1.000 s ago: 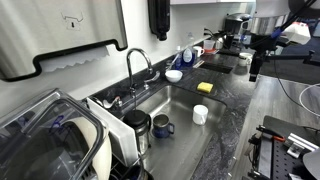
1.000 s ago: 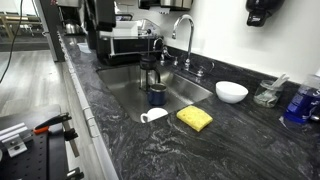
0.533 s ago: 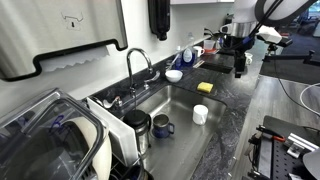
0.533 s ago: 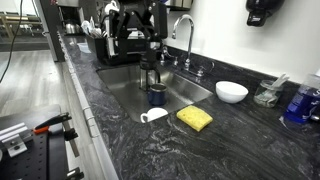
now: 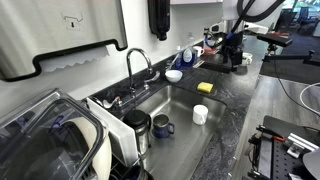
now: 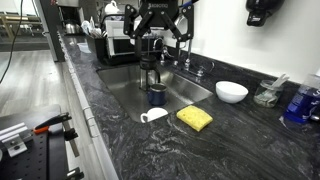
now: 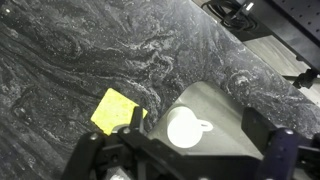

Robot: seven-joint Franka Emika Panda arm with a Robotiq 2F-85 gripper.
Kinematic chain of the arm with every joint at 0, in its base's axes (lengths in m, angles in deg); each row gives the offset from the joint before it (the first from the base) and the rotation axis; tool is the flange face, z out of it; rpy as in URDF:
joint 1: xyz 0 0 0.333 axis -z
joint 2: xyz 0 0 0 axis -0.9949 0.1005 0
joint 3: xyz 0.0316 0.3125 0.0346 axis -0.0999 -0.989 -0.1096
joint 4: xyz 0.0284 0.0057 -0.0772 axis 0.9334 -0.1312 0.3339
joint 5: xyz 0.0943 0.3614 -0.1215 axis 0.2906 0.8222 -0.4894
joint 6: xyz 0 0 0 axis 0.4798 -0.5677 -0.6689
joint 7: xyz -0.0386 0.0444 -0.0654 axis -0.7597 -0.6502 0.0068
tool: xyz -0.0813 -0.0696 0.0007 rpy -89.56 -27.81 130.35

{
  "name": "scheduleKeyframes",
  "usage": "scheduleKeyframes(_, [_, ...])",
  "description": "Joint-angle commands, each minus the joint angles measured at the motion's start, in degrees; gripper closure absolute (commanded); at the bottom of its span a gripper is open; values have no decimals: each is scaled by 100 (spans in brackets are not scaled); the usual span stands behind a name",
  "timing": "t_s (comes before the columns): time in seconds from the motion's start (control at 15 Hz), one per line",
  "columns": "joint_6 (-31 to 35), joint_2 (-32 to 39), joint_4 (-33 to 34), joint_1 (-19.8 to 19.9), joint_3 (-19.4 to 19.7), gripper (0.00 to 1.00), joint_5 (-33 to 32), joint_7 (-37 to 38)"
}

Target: Place the white bowl next to the kitchen sponge

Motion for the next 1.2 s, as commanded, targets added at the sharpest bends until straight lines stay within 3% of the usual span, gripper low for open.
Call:
scheduleKeyframes(0.0, [-44,27,49,59,-59,0,16,-38])
scheduleKeyframes(0.27, [-69,42,81,59,-60,0,15,-51])
scheduleKeyframes(0.53, [-137,749,646,-8,-62,0,-51,-624])
scheduleKeyframes(0.87, [-73,1917,1657,47,-148,0,411,-2065])
scheduleKeyframes(1.13, [570,2554,2260,224,-326,0,457,-3226])
